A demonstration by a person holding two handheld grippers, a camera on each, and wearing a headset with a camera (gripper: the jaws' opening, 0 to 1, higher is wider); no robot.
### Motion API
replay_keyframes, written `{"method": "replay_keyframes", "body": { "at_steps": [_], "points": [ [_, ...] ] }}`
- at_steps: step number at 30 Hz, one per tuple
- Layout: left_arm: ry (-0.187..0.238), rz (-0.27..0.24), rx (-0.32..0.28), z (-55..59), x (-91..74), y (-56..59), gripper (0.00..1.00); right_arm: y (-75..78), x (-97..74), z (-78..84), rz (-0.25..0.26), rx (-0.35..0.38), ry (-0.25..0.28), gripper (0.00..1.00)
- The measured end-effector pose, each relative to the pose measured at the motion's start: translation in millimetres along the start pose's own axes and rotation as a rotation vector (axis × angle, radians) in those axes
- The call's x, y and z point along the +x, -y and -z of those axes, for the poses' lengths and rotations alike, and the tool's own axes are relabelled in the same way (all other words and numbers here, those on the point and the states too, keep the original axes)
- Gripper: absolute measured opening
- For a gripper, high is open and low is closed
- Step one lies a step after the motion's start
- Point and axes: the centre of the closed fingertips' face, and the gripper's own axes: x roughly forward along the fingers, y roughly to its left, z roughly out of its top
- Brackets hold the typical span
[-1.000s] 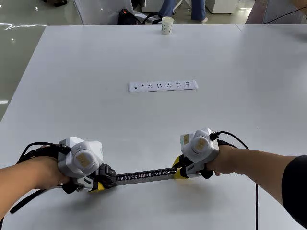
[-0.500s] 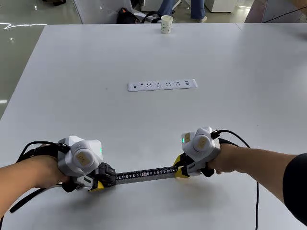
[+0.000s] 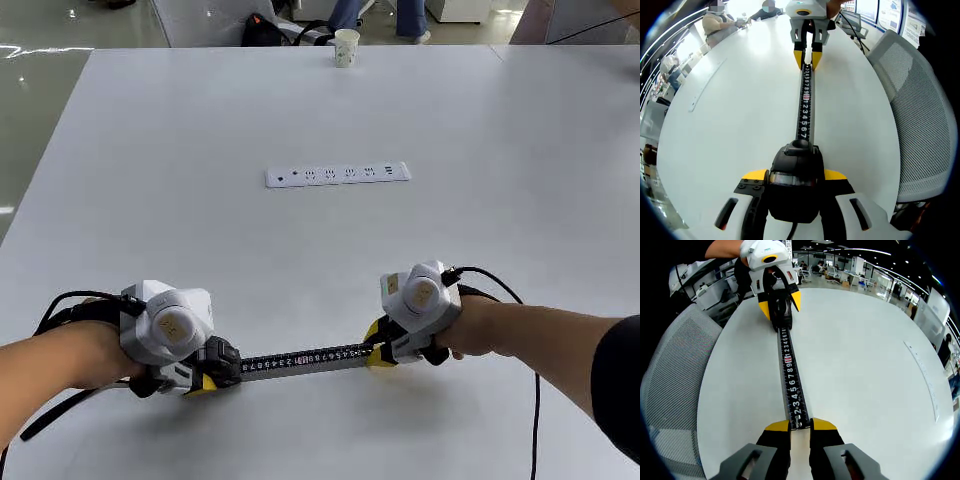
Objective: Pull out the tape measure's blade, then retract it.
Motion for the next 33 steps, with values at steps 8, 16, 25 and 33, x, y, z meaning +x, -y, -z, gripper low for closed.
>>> {"method": "replay_keyframes", "body": {
  "at_steps": [8, 16, 25, 33],
  "points": [
    [-0.001, -0.001, -0.001, -0.1, 0.0, -0.1, 0.34, 0.6, -1.7, 2.4, 0.002, 0.003, 0.000, 0.10],
    [-0.001, -0.001, -0.001, 0.0, -0.3, 0.3, 0.34, 1.1, -3.4, 4.4, 0.003, 0.006, 0.000, 0.10],
    [-0.001, -0.001, -0.002, 0.1, -0.3, 0.7, 0.34, 2.0, -5.0, 7.2, 0.006, 0.010, -0.001, 0.10],
    [-0.001, -0.003, -0.002, -0.1, -0.4, 1.3, 0.34, 1.9, -6.1, 10.3, 0.009, 0.005, -0.005, 0.10]
  ]
}}
